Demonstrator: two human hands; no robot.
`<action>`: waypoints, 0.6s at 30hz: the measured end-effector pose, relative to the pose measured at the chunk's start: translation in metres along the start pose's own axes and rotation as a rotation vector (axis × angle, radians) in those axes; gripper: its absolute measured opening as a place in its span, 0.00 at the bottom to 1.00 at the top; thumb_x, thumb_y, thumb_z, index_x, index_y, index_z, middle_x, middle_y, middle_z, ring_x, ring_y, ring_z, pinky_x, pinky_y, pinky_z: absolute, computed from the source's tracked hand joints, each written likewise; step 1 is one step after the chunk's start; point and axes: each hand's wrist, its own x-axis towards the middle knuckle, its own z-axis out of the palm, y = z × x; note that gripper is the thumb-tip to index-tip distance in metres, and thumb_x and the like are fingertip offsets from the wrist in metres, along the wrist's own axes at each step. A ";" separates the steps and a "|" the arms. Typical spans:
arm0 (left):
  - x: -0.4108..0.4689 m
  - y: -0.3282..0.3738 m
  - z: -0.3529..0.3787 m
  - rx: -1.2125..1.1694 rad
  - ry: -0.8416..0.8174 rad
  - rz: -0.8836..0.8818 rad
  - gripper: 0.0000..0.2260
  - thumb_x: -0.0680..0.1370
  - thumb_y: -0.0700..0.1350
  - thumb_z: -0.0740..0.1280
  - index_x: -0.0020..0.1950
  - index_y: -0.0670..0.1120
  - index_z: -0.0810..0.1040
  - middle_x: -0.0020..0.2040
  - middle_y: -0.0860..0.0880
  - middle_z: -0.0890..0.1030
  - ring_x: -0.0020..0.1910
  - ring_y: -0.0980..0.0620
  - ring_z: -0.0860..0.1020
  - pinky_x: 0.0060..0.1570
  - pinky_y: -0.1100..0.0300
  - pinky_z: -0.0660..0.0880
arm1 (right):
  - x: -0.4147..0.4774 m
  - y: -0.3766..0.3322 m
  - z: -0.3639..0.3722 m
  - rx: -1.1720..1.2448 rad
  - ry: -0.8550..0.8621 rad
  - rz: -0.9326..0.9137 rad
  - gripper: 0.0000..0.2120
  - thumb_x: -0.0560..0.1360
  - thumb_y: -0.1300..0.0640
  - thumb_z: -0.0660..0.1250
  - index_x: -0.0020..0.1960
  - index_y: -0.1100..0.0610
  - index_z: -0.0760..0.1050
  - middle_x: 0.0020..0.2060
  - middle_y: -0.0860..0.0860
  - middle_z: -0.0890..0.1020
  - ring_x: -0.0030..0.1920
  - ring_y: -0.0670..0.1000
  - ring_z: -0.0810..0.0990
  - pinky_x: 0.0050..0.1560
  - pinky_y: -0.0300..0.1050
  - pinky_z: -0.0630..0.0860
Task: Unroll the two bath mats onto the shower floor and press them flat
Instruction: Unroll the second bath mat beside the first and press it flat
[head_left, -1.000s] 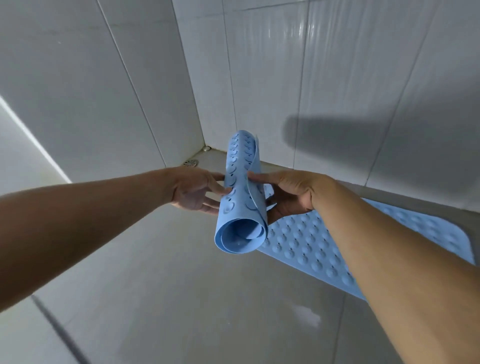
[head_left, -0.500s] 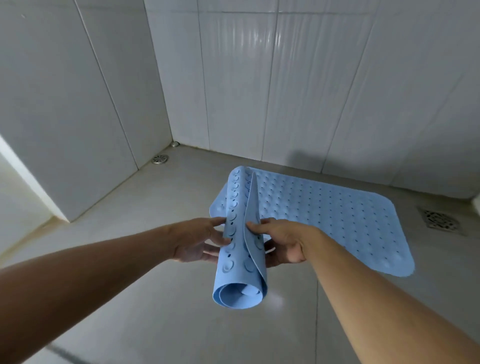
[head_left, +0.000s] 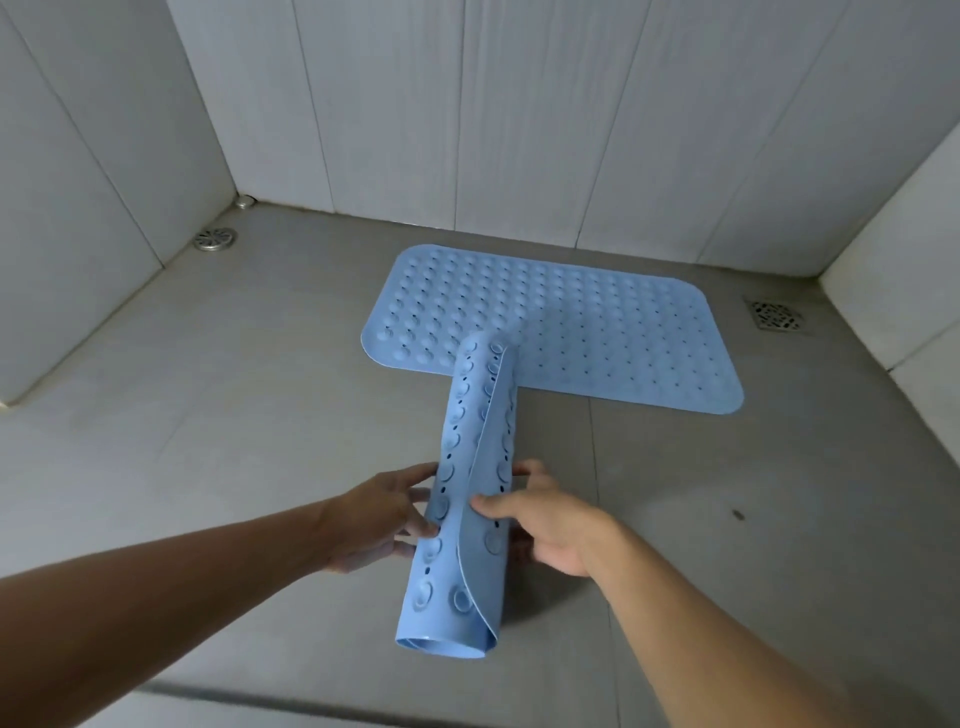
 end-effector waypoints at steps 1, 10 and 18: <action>0.000 -0.004 0.001 0.016 0.000 -0.006 0.36 0.71 0.20 0.59 0.69 0.53 0.75 0.61 0.46 0.83 0.59 0.40 0.82 0.61 0.41 0.77 | -0.002 0.006 0.000 -0.010 0.005 0.018 0.30 0.70 0.58 0.79 0.62 0.48 0.63 0.58 0.47 0.79 0.63 0.52 0.74 0.74 0.69 0.58; 0.008 0.003 0.010 0.247 0.228 -0.045 0.14 0.78 0.46 0.71 0.62 0.48 0.78 0.54 0.50 0.85 0.57 0.50 0.82 0.53 0.49 0.80 | -0.007 0.025 -0.005 -0.064 0.046 -0.013 0.29 0.75 0.60 0.73 0.64 0.42 0.58 0.54 0.41 0.78 0.57 0.50 0.74 0.54 0.53 0.68; 0.017 0.006 0.023 0.470 0.309 0.063 0.38 0.75 0.41 0.73 0.77 0.62 0.58 0.60 0.46 0.75 0.58 0.45 0.79 0.45 0.50 0.82 | -0.009 0.020 0.004 -0.075 0.276 -0.183 0.26 0.75 0.57 0.60 0.72 0.46 0.62 0.60 0.50 0.78 0.54 0.52 0.79 0.50 0.50 0.76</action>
